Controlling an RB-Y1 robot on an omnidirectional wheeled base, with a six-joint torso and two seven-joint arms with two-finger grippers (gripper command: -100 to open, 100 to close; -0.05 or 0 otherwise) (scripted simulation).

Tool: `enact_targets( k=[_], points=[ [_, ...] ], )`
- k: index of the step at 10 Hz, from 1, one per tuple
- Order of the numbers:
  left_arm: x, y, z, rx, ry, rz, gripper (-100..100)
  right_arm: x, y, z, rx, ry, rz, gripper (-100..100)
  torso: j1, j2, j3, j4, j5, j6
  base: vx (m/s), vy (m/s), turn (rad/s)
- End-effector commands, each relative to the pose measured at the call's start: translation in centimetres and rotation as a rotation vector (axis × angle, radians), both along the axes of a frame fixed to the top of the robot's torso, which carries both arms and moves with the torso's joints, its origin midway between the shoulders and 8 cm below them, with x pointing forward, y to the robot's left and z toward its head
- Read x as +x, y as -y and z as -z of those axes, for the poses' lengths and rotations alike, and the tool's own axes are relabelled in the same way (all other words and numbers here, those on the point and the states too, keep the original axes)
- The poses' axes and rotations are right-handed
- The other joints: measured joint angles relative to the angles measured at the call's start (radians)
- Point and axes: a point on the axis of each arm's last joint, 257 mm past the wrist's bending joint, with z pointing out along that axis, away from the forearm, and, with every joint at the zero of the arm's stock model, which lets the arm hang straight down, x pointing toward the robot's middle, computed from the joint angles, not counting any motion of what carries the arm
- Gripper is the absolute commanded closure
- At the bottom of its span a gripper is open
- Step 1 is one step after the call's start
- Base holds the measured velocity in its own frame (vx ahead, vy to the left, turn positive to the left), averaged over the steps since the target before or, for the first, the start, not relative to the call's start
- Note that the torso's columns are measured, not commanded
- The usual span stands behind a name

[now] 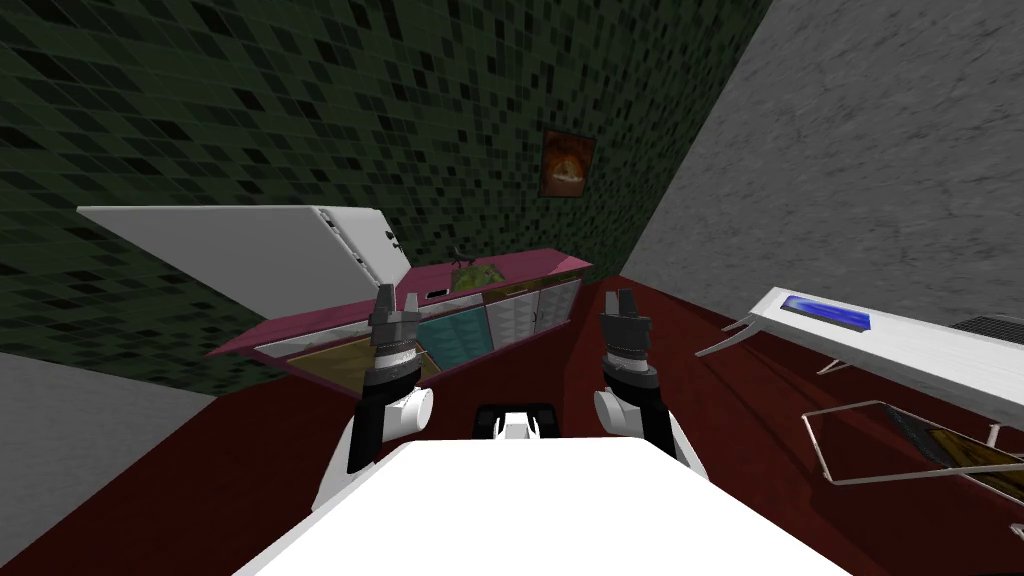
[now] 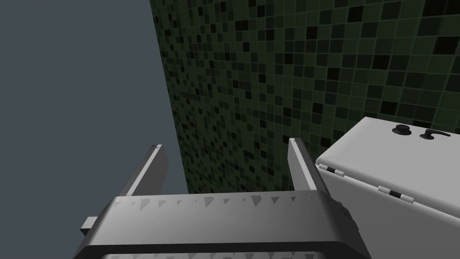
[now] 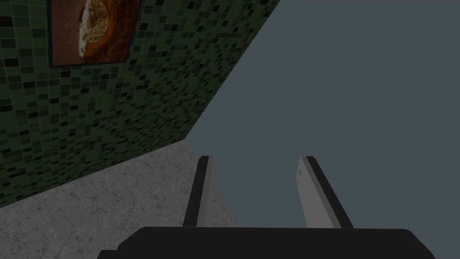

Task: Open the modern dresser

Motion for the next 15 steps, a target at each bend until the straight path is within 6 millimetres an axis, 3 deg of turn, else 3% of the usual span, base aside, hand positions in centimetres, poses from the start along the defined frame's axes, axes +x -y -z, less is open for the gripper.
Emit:
enact_targets(
  k=[1, 2, 3, 5, 9, 15],
  points=[
    [0.0, 0.0, 0.0, 0.000, 0.000, 0.000, 0, 0.0, 0.0, 0.0, 0.000, 0.000, 0.000, 0, 0.000, 0.074, -0.148, 0.074, 0.000, 0.000, 0.000, 0.000, 0.000],
    [0.0, 0.0, 0.0, 0.000, 0.000, 0.000, 0, 0.0, 0.0, 0.0, 0.000, 0.000, 0.000, 0, 0.000, 0.148, -0.295, 0.148, 0.000, 0.000, 0.000, 0.000, 0.000],
    [0.2, 0.5, 0.3, 0.041, -0.010, 0.024, -100, 0.0, 0.0, 0.0, 0.000, 0.000, 0.000, 0, 0.000, 0.221, -0.443, 0.221, 0.000, 0.000, 0.025, -0.013, 0.012],
    [0.6, 1.0, 1.0, 0.087, -0.025, 0.052, -100, 0.0, 0.0, 0.0, 0.000, -0.001, 0.000, 0, -0.001, 0.263, -0.532, 0.264, 0.000, 0.000, 0.045, -0.041, 0.020],
    [1.5, 1.1, 3.3, 0.135, -0.051, 0.091, -100, 0.0, 0.0, 0.0, 0.000, -0.001, 0.000, 0, -0.001, 0.267, -0.537, 0.268, 0.000, 0.000, 0.090, -0.067, 0.030],
    [2.6, -0.4, 7.3, 0.113, -0.073, 0.104, -100, 0.0, 0.0, 0.0, 0.000, -0.001, 0.000, 0, -0.001, 0.268, -0.537, 0.268, 0.000, 0.000, 0.118, -0.106, 0.045]
  ],
)
